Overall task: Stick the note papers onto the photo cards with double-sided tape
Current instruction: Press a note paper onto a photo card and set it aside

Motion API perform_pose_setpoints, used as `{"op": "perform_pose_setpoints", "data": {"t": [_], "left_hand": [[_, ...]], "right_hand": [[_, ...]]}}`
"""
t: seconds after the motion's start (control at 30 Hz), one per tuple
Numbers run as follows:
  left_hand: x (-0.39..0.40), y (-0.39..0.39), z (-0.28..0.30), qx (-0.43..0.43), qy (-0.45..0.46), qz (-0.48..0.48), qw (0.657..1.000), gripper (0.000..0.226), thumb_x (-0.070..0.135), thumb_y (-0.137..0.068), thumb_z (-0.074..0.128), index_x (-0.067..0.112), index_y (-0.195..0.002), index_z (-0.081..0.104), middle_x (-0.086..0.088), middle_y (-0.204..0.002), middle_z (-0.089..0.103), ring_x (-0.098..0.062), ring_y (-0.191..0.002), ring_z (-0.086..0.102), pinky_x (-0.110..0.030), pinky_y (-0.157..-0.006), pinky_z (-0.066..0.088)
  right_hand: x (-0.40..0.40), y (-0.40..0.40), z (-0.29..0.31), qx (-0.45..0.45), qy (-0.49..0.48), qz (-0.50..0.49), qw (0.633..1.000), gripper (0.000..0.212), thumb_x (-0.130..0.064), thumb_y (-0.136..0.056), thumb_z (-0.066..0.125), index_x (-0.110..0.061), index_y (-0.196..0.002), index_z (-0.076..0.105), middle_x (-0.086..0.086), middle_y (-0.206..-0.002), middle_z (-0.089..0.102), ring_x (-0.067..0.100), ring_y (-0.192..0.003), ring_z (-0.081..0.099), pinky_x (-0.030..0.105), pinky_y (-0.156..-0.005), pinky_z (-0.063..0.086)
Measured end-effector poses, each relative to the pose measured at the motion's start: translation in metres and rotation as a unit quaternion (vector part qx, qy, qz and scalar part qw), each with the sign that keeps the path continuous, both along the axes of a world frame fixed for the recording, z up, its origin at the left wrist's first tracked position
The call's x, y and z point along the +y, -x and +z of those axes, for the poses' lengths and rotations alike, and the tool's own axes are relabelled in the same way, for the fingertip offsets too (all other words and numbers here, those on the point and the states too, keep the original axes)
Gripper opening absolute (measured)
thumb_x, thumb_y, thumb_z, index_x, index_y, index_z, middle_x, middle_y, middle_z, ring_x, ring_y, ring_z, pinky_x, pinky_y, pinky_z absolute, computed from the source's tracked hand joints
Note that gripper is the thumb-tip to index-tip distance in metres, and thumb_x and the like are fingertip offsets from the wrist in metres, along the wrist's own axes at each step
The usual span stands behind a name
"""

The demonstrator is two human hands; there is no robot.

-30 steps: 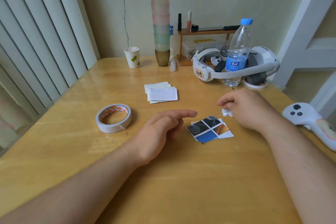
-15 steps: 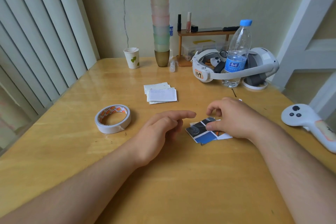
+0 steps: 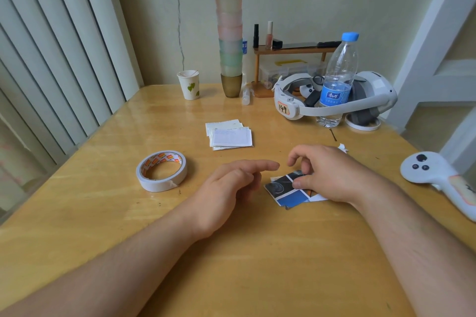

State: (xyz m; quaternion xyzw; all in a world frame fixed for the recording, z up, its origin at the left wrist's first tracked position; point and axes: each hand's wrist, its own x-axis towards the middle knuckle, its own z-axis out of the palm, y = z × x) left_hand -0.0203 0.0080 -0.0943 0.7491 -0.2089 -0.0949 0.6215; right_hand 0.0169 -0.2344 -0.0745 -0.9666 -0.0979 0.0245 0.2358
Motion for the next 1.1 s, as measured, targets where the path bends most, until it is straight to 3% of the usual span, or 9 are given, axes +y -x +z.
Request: {"op": "perform_pose_setpoints", "data": {"t": [0.07,0.2,0.37,0.47,0.6,0.77,0.87,1.0,1.1], "left_hand": [[0.0,0.0,0.0,-0.001,0.002,0.0,1.0,0.053,0.025,-0.09,0.036,0.028,-0.123,0.077,0.001,-0.086,0.056,-0.018,-0.078,0.046,-0.033,-0.079,0.04],[0.0,0.001,0.0,-0.003,0.003,0.0,1.0,0.053,0.024,-0.09,0.035,0.027,-0.123,0.077,0.0,-0.086,0.056,-0.017,-0.078,0.046,-0.027,-0.077,0.042],[0.0,0.0,0.0,-0.002,-0.002,-0.006,1.0,0.054,0.024,-0.09,0.035,0.024,-0.125,0.076,0.0,-0.087,0.055,-0.017,-0.077,0.045,-0.025,-0.074,0.041],[0.0,0.0,0.001,0.003,0.0,-0.004,1.0,0.054,0.024,-0.089,0.035,0.024,-0.125,0.076,0.003,-0.086,0.055,-0.016,-0.076,0.045,-0.026,-0.074,0.042],[0.0,0.0,0.0,0.005,-0.002,0.001,1.0,0.054,0.024,-0.09,0.034,0.027,-0.124,0.076,0.001,-0.087,0.056,-0.016,-0.077,0.046,-0.028,-0.077,0.041],[0.0,0.0,0.001,0.003,-0.004,0.006,1.0,0.054,0.024,-0.091,0.034,0.03,-0.123,0.077,0.0,-0.088,0.056,-0.015,-0.078,0.048,-0.03,-0.079,0.041],[0.001,0.0,0.001,0.006,0.004,0.005,1.0,0.054,0.024,-0.091,0.034,0.03,-0.123,0.077,0.001,-0.088,0.057,-0.016,-0.078,0.048,-0.033,-0.08,0.041],[0.001,0.0,0.002,0.014,0.019,0.006,1.0,0.052,0.023,-0.09,0.036,0.027,-0.123,0.077,0.0,-0.091,0.058,-0.017,-0.079,0.049,-0.032,-0.08,0.042],[-0.002,0.001,0.004,-0.004,0.016,0.046,0.999,0.045,0.021,-0.084,0.052,0.035,-0.118,0.078,0.001,-0.1,0.059,-0.01,-0.09,0.057,-0.023,-0.084,0.047]], "right_hand": [[0.0,-0.001,0.0,0.003,0.035,0.004,0.999,0.024,-0.034,-0.087,0.083,-0.042,-0.102,0.066,-0.014,-0.096,0.052,0.002,-0.083,0.051,0.021,-0.063,0.036],[-0.002,-0.002,0.0,0.019,0.044,0.008,0.999,0.011,-0.036,-0.089,0.08,-0.037,-0.086,0.069,-0.014,-0.102,0.051,0.003,-0.092,0.052,0.021,-0.069,0.039],[-0.003,-0.004,-0.002,0.022,0.045,0.007,0.999,0.025,-0.042,-0.088,0.08,-0.042,-0.106,0.063,-0.02,-0.107,0.045,0.007,-0.108,0.053,0.03,-0.09,0.045],[-0.002,-0.004,0.0,0.025,0.054,0.006,0.998,0.019,-0.043,-0.088,0.079,-0.04,-0.099,0.064,-0.017,-0.108,0.047,0.009,-0.108,0.054,0.034,-0.095,0.049],[0.0,-0.002,0.004,0.032,0.068,0.008,0.997,0.016,-0.042,-0.09,0.077,-0.039,-0.093,0.062,-0.014,-0.108,0.048,0.008,-0.101,0.053,0.033,-0.089,0.049],[0.002,0.004,0.005,0.014,0.055,0.008,0.998,0.026,-0.035,-0.089,0.079,-0.035,-0.094,0.053,-0.018,-0.106,0.049,0.007,-0.099,0.053,0.032,-0.083,0.047],[0.004,0.005,0.005,-0.018,0.036,0.001,0.999,0.033,-0.03,-0.085,0.084,-0.033,-0.092,0.052,-0.016,-0.098,0.054,0.006,-0.091,0.053,0.029,-0.07,0.043],[0.008,0.007,0.008,0.012,-0.042,-0.019,0.999,0.053,-0.029,-0.078,0.09,-0.045,-0.111,0.05,-0.007,-0.091,0.062,0.009,-0.077,0.061,0.027,-0.062,0.043],[0.008,0.008,0.012,0.042,-0.138,-0.024,0.989,0.033,-0.025,-0.081,0.089,-0.035,-0.105,0.068,-0.002,-0.085,0.072,0.01,-0.072,0.071,0.029,-0.063,0.056]]}}
